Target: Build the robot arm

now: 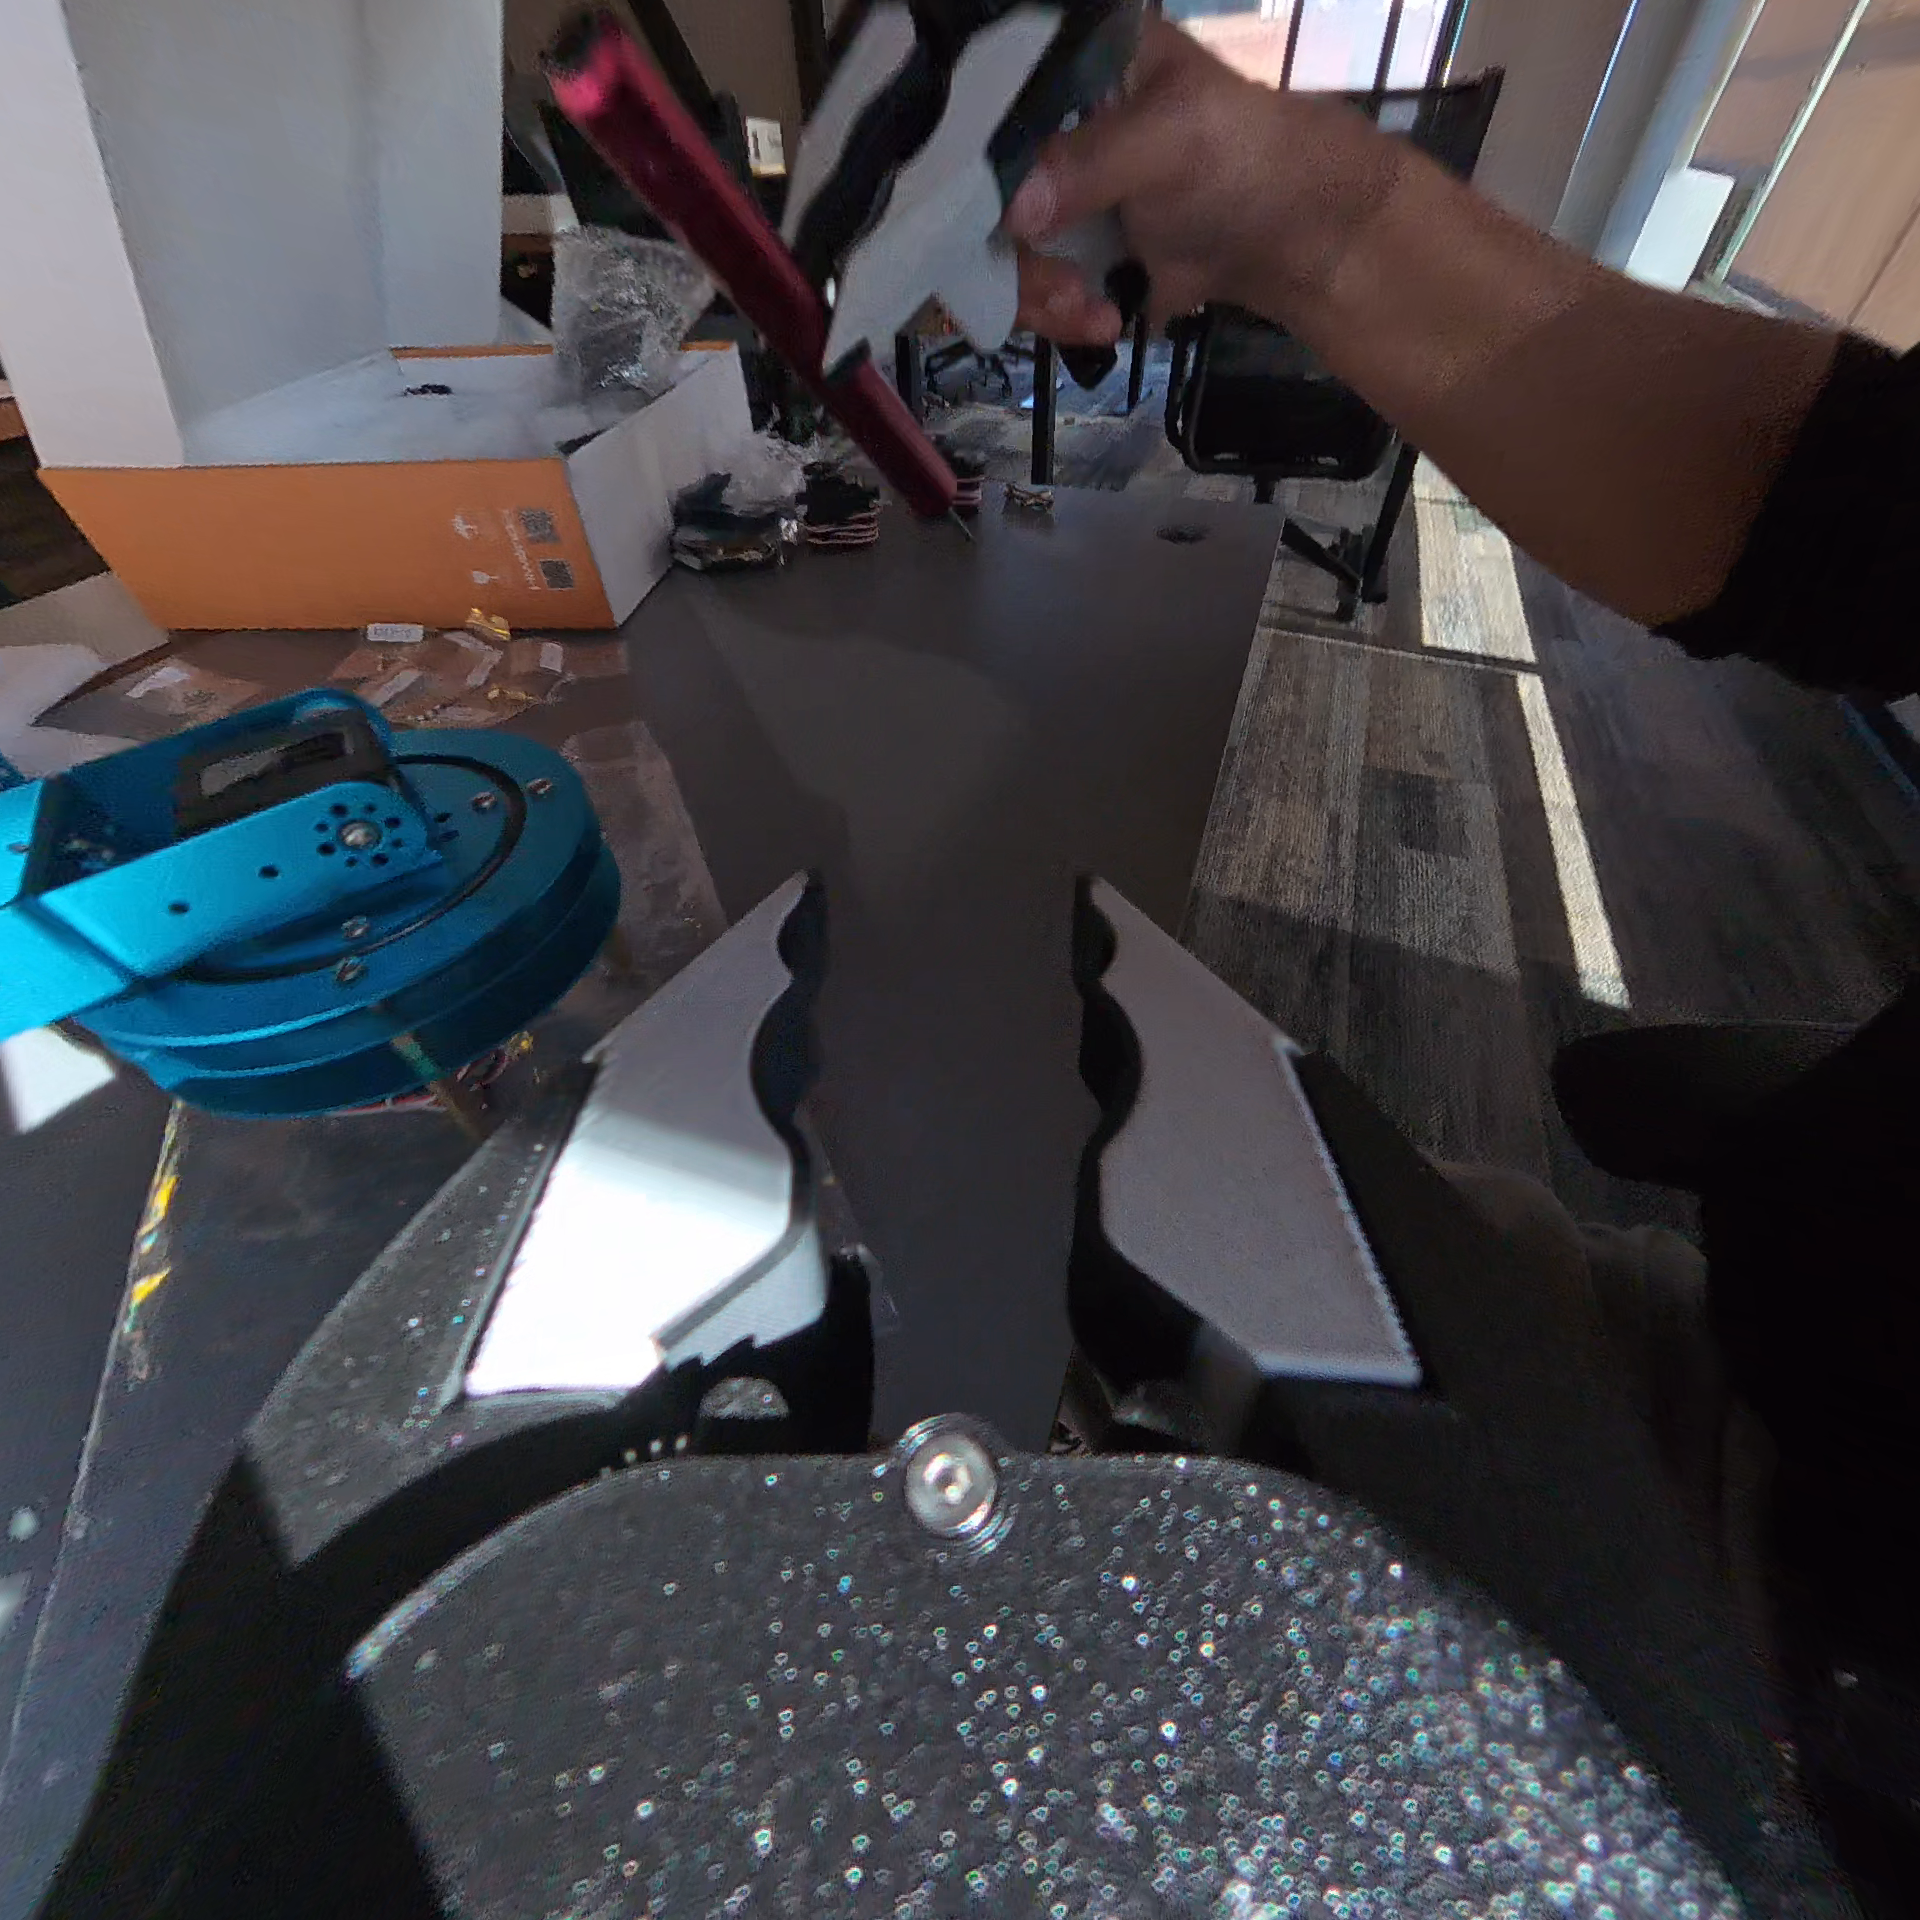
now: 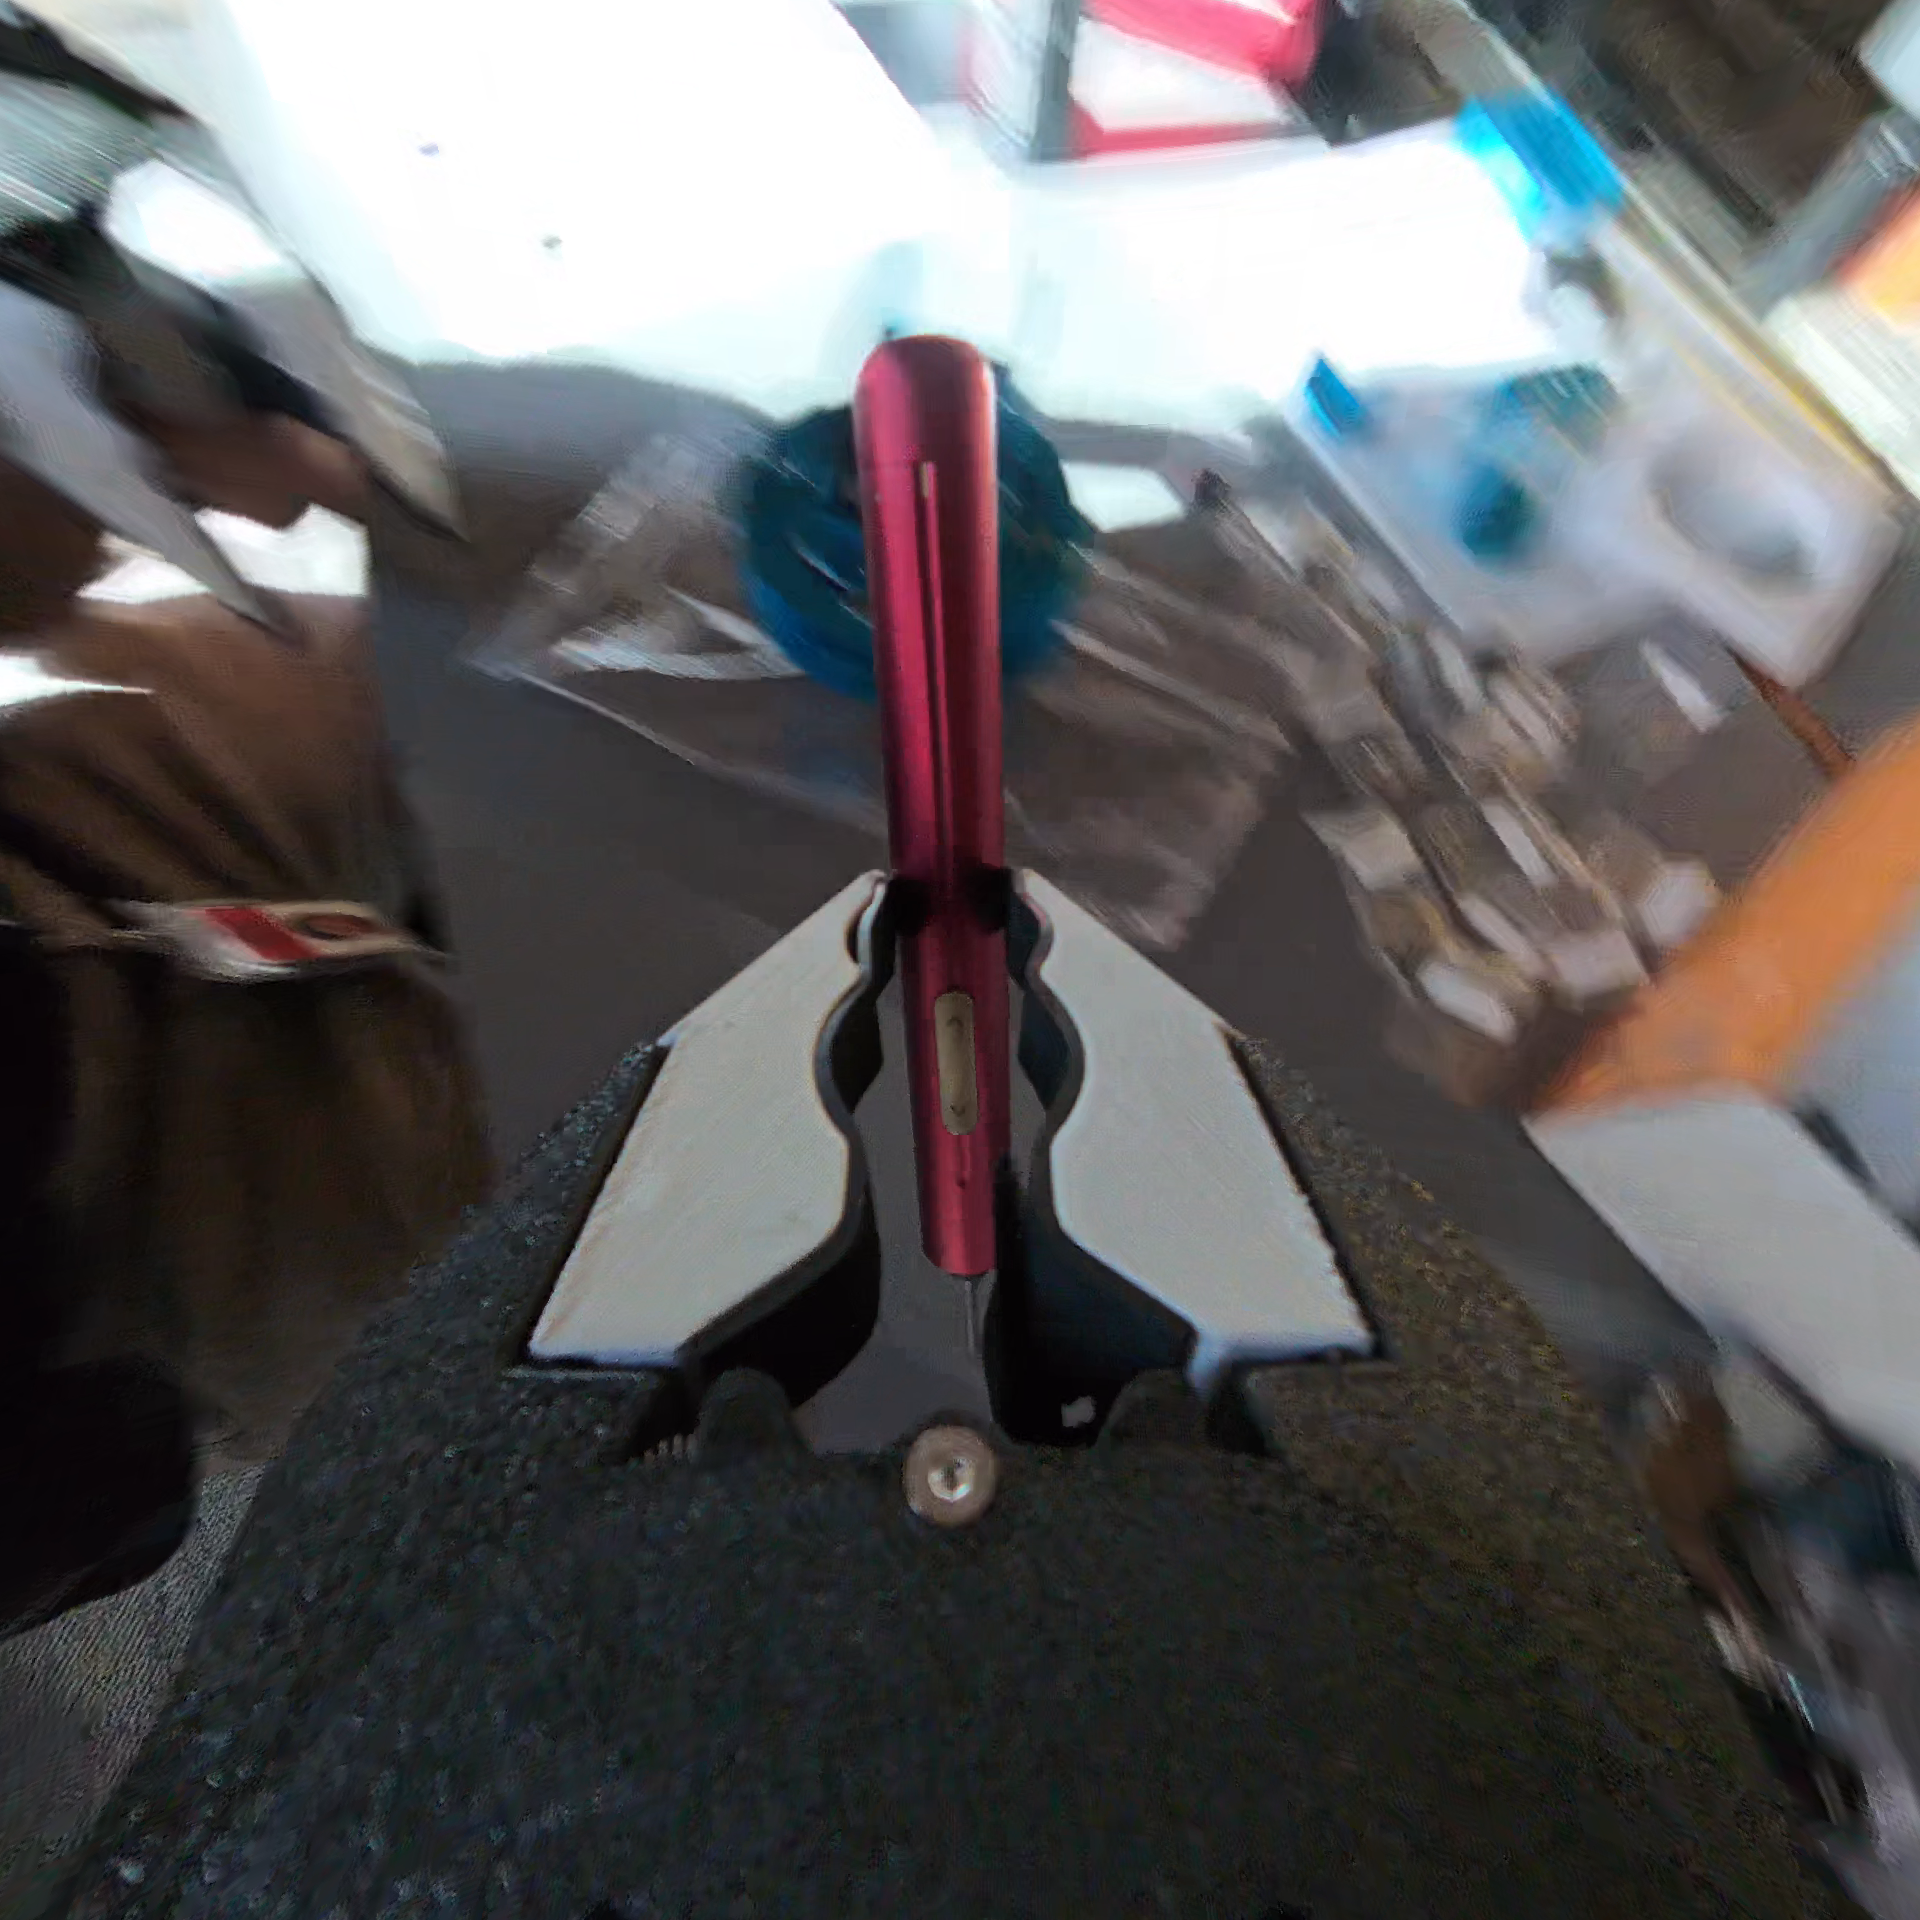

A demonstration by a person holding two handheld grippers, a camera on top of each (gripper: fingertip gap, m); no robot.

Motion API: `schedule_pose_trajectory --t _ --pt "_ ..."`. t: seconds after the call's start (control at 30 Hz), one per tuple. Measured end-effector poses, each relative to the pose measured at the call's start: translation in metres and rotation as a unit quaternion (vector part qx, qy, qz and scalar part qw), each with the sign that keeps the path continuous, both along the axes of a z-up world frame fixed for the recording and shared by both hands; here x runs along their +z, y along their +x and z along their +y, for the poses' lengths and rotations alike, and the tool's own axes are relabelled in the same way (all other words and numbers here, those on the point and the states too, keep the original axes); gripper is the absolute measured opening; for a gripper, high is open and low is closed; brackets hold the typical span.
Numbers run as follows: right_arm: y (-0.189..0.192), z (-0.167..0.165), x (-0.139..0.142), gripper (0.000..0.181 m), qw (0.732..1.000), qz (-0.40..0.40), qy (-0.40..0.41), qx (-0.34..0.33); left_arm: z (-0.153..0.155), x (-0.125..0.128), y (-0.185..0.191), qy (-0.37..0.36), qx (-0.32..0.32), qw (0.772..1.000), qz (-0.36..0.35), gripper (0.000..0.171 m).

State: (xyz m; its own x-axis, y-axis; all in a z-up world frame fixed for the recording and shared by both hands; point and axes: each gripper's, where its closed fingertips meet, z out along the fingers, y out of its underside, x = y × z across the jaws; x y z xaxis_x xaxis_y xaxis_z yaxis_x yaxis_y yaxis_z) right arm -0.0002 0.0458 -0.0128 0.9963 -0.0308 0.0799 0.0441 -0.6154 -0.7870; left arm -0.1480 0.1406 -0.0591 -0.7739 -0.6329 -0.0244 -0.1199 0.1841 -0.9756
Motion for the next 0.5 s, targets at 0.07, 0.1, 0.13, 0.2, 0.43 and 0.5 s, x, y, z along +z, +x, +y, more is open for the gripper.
schedule_pose_trajectory --t 0.07,0.1,0.13,0.2,0.43,0.5 --pt "-0.058 0.034 0.028 0.020 0.996 0.010 0.022 0.091 -0.016 0.003 0.009 0.029 0.004 1.000 0.003 0.058" --pt "-0.083 0.050 0.036 0.019 0.991 0.008 0.024 0.131 -0.022 0.008 0.012 0.039 0.004 0.999 0.000 0.062" --pt "-0.106 0.065 0.040 0.019 0.985 0.009 0.020 0.170 -0.027 0.014 0.014 0.043 0.003 0.999 -0.006 0.061" --pt "-0.145 0.094 0.044 0.019 0.972 0.013 0.009 0.234 -0.032 0.028 0.006 0.034 -0.008 0.999 -0.021 0.061" --pt "-0.215 0.165 0.038 0.018 0.935 0.037 -0.010 0.353 0.020 0.056 -0.013 -0.017 0.117 0.986 -0.114 0.024" --pt "-0.221 0.179 0.032 0.020 0.931 0.029 -0.011 0.364 0.037 0.050 -0.017 -0.024 0.146 0.983 -0.107 0.026"
